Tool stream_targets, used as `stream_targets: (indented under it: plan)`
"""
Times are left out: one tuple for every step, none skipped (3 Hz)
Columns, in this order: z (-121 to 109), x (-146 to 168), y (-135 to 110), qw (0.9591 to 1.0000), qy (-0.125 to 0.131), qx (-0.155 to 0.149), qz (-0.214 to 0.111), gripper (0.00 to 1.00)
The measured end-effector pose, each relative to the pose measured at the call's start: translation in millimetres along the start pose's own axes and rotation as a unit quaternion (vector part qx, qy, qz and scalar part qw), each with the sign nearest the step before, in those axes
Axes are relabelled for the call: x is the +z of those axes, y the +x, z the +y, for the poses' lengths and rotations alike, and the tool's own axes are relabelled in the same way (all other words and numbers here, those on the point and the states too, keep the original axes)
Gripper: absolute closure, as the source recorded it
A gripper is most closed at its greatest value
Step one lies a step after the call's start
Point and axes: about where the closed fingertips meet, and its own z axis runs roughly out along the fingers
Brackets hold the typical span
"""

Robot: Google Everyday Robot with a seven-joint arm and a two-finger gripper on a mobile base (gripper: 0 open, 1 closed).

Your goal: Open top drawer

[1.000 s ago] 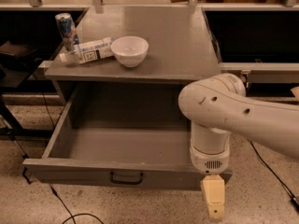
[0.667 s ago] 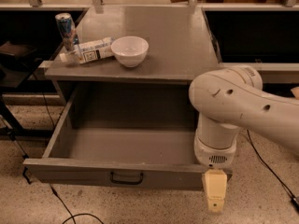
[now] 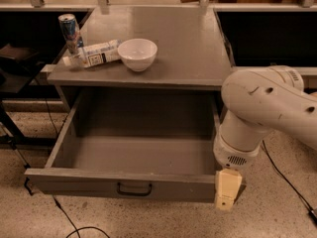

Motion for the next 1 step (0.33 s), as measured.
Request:
stream_targets:
  plan:
    - [-0.6, 0.1, -0.6, 1.0000, 0.002, 0.000, -0.001, 0.00]
